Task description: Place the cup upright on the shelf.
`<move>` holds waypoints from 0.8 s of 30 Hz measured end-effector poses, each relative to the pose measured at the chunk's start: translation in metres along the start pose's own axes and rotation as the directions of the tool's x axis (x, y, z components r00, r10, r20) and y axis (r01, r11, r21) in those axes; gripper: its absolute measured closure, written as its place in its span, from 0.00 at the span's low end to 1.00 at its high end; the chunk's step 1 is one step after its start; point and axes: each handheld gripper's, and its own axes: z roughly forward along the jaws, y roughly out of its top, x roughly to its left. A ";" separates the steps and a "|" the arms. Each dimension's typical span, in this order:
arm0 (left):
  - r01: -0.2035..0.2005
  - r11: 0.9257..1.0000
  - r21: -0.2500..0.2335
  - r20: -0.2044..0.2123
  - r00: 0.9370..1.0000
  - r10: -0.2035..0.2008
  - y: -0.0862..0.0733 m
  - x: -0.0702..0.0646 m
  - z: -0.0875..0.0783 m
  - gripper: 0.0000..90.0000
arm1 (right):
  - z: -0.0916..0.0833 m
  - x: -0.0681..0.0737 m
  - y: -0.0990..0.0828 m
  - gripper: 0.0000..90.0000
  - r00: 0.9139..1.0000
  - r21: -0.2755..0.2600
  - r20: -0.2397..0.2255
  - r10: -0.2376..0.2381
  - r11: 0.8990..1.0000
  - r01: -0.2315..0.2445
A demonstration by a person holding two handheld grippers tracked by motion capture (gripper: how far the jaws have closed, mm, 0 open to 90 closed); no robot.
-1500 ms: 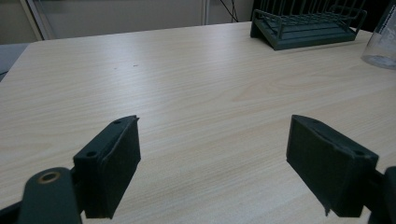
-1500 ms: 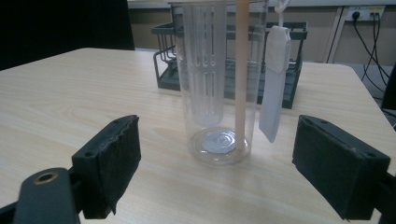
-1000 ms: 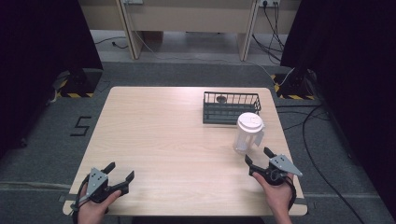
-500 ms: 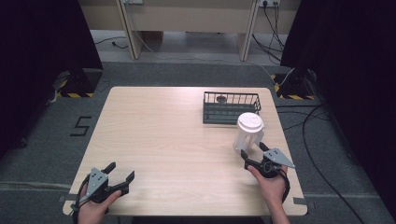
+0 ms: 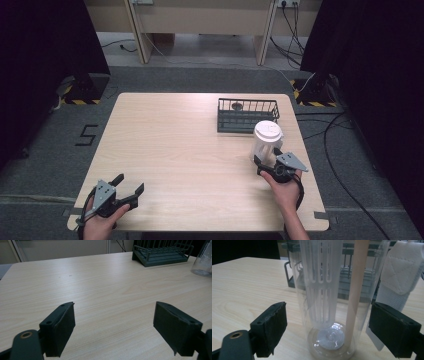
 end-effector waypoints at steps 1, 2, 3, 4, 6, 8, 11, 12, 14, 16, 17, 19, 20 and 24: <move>0.000 1.000 0.000 0.000 1.000 0.000 0.000 0.000 0.000 0.19 | 0.002 0.000 0.001 0.17 1.000 0.002 0.003 0.001 1.000 -0.001; 0.001 1.000 0.000 0.001 1.000 -0.001 0.000 0.000 0.000 0.19 | 0.004 -0.001 0.002 0.17 1.000 0.002 0.003 0.006 1.000 -0.006; 0.001 1.000 0.000 0.001 1.000 -0.001 0.000 0.000 0.000 0.19 | 0.006 -0.001 0.003 0.17 1.000 0.001 0.005 0.007 1.000 -0.007; 0.002 1.000 0.000 0.001 1.000 -0.002 0.000 0.000 0.000 0.19 | 0.008 -0.001 0.003 0.17 1.000 0.000 0.006 0.006 1.000 -0.006; 0.003 1.000 0.000 0.003 1.000 -0.003 0.000 0.000 0.000 0.19 | 0.011 -0.002 0.003 0.17 1.000 0.007 0.009 0.011 1.000 -0.011; 0.003 1.000 0.000 0.003 1.000 -0.003 0.000 0.000 0.000 0.19 | 0.015 -0.003 0.003 0.17 1.000 0.008 0.012 0.006 1.000 -0.006; 0.005 1.000 0.000 0.005 1.000 -0.005 0.000 0.000 0.001 0.19 | 0.020 -0.003 0.003 0.16 1.000 0.009 0.014 0.012 1.000 -0.012; 0.005 1.000 0.000 0.005 1.000 -0.005 0.000 0.000 0.001 0.19 | 0.021 -0.003 0.003 0.16 1.000 0.009 0.013 0.019 1.000 -0.019; 0.005 1.000 0.001 0.005 1.000 -0.005 0.000 0.000 0.001 0.19 | 0.023 -0.004 0.005 0.15 1.000 0.006 0.011 0.015 1.000 -0.015; 0.006 1.000 0.000 0.006 1.000 -0.006 -0.001 0.000 0.001 0.19 | 0.026 -0.005 0.006 0.15 1.000 0.000 0.010 0.010 1.000 -0.010; 0.006 1.000 0.000 0.007 1.000 -0.006 -0.001 0.000 0.001 0.19 | 0.027 -0.004 0.007 0.15 1.000 0.000 0.009 0.011 1.000 -0.011; 0.005 1.000 0.000 0.008 1.000 -0.005 -0.001 0.000 0.001 0.19 | 0.030 -0.004 0.007 0.15 1.000 0.003 0.010 0.003 1.000 -0.003; 0.005 1.000 0.001 0.007 1.000 -0.005 -0.001 0.000 0.001 0.19 | 0.031 -0.004 0.007 0.16 1.000 0.004 0.010 0.000 1.000 0.000; 0.005 1.000 0.003 0.008 1.000 -0.005 -0.001 0.001 0.001 0.19 | 0.035 -0.004 0.006 0.19 1.000 -0.005 0.010 -0.007 1.000 0.007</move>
